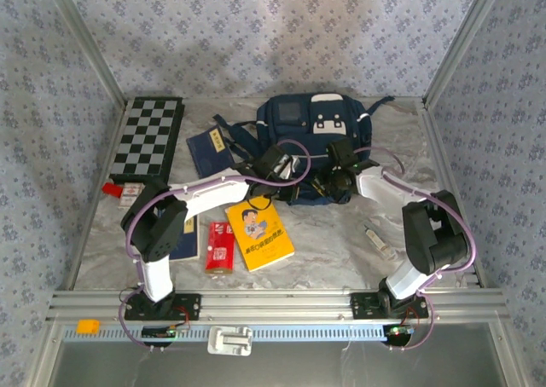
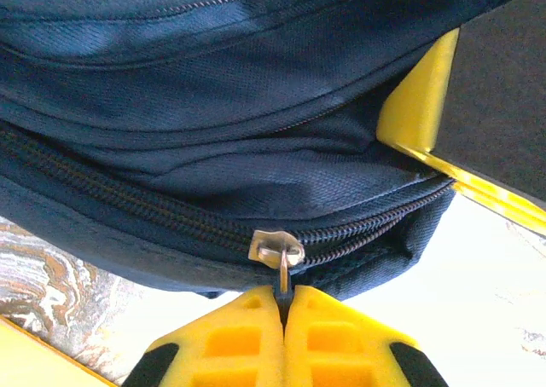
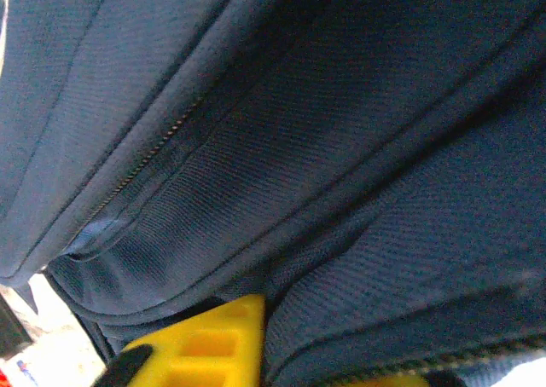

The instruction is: Pack the student bag

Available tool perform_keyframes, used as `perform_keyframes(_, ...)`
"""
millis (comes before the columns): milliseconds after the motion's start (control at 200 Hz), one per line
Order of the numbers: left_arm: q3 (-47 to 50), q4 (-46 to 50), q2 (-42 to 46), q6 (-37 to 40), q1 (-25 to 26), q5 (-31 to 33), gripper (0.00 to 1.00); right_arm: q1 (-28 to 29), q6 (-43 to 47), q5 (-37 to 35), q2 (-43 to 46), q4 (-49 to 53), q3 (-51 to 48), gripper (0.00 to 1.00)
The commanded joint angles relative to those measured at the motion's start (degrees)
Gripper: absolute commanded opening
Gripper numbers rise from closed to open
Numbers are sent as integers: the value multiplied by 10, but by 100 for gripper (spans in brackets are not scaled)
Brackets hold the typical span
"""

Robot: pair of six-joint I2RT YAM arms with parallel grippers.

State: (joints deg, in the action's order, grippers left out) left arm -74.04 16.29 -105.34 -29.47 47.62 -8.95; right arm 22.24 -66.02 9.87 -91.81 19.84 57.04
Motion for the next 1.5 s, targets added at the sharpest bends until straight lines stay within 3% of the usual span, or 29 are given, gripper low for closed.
perform_keyframes(0, -33, 11, 1, 19, -12, 27, 0, -22, 33, 15, 0, -15, 7, 0)
perform_keyframes(165, -22, 25, 14, 37, -31, 67, 0, -37, 67, 18, 53, 19, 14, 0)
perform_keyframes(470, -2, -8, 11, 43, -125, 33, 0, -52, 89, 46, 95, 32, -11, 0)
perform_keyframes(855, -126, -7, -121, 20, -211, 8, 0, -15, 68, 23, 99, 4, -23, 0)
perform_keyframes(1109, -201, 23, -160, 42, -213, -24, 0, 29, 34, -9, 68, -64, -25, 0)
perform_keyframes(1184, -191, 25, -151, 48, -213, -39, 1, 36, 42, -22, 61, -43, -8, 11)
perform_keyframes(1324, -149, 53, -94, 68, -213, -65, 33, 44, 70, -33, 82, -25, -14, 36)
perform_keyframes(1494, 15, 23, 66, 29, -210, -80, 48, 53, 146, -42, 142, 14, -34, 53)
